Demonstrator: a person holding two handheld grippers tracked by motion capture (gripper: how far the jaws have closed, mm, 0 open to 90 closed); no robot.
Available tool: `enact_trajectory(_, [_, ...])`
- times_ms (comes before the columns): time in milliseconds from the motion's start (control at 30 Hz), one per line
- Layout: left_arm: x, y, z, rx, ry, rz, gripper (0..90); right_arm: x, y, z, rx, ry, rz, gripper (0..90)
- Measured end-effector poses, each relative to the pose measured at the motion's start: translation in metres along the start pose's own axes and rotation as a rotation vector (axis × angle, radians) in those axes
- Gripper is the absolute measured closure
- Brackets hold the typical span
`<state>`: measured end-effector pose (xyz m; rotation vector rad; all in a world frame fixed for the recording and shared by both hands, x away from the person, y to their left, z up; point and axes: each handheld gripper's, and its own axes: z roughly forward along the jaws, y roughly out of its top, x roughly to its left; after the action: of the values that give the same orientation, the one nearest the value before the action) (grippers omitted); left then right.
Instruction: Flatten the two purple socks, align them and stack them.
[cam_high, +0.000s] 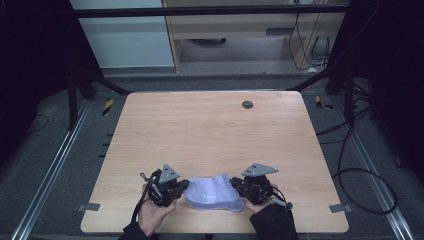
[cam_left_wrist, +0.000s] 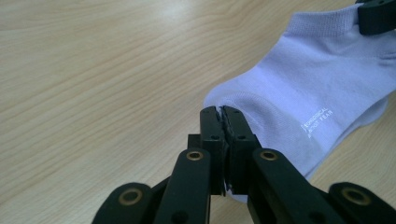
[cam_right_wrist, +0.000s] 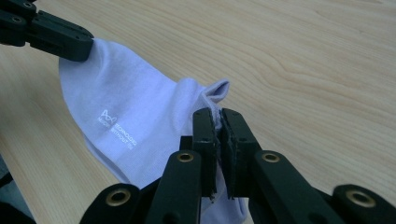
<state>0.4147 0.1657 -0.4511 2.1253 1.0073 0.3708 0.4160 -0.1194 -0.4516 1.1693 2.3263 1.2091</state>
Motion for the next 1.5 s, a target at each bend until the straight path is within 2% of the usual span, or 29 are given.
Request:
enact_trajectory(300, [-0.006,-0.005,0.009,0.039,-0.015,0.017,87.6,0.004,-0.013,-0.002,0.03,-0.001,-0.005,85.0])
enact_trajectory(567, [-0.008,-0.009,0.018,0.065,-0.016,0.025,87.6,-0.001,-0.019,-0.001,0.041,-0.009,0.001,84.7])
enact_trajectory(833, [-0.007,-0.009,0.02,0.056,-0.008,0.02,87.6,-0.005,-0.021,0.001,0.049,-0.017,0.01,84.1])
enact_trajectory(933, [-0.006,-0.01,0.02,0.064,-0.005,0.023,87.6,-0.004,-0.022,0.003,0.052,-0.016,0.003,83.8])
enact_trajectory(1167, [-0.005,-0.012,0.025,0.077,0.003,0.027,87.4,-0.004,-0.025,0.008,0.094,-0.022,-0.005,82.4])
enact_trajectory(1500, [-0.008,-0.016,0.029,0.095,0.007,0.038,86.9,-0.007,-0.029,0.012,0.11,-0.041,-0.011,80.0])
